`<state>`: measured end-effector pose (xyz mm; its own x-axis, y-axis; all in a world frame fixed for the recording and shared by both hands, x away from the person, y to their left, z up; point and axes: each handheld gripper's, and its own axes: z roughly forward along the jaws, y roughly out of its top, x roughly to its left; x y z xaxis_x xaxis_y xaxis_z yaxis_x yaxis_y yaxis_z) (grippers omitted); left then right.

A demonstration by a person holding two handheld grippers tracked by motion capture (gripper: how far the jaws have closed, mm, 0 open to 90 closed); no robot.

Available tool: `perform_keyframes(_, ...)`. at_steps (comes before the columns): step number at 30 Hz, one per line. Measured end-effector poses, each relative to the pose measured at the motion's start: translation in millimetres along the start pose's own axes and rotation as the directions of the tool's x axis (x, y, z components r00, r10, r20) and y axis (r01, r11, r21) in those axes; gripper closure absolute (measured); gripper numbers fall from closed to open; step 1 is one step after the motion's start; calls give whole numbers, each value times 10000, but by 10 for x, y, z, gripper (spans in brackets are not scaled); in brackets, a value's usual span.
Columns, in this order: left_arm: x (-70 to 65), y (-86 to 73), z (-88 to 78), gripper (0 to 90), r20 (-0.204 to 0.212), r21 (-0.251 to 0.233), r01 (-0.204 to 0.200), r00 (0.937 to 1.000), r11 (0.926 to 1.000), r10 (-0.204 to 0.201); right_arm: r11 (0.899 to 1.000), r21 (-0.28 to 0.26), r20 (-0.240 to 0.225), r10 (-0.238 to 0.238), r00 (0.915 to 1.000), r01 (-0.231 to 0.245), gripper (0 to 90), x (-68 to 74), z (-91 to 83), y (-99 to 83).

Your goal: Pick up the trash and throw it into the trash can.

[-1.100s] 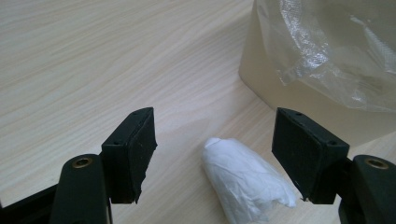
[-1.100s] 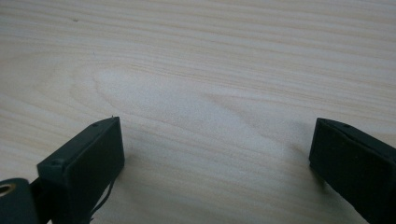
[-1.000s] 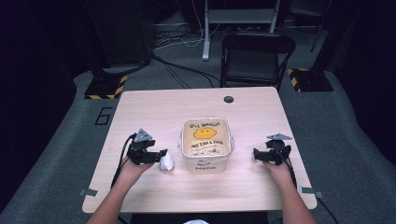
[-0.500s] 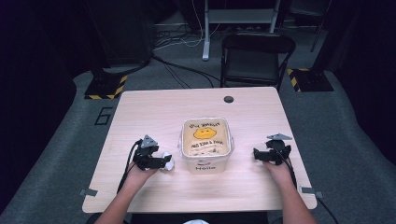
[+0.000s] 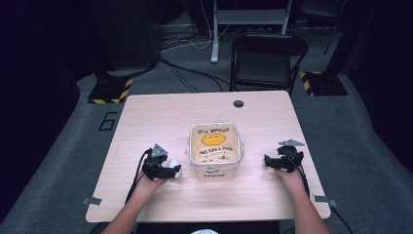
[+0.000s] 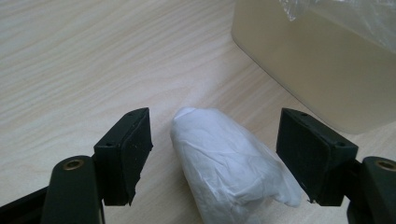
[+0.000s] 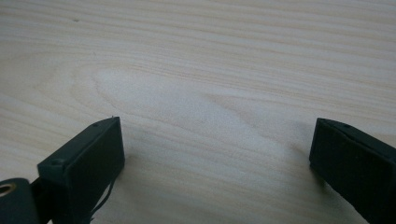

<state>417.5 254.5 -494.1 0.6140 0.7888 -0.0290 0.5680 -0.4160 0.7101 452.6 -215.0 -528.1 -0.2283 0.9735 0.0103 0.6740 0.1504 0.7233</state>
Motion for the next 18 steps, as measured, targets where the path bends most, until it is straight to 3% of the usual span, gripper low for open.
perform_keyframes(9,-11,-51,36,398,-63,263,-200,9998,9995,202,10000,3,-17,-4,10000,4,25,-1,0,0)
perform_keyframes(11,3,-57,43,441,0,504,-346,9994,9981,346,10000,4,-19,-2,10000,2,25,-1,0,0)
perform_keyframes(18,37,-54,16,558,-38,329,-272,9996,9991,273,10000,8,-31,-17,10000,17,25,-2,0,1)
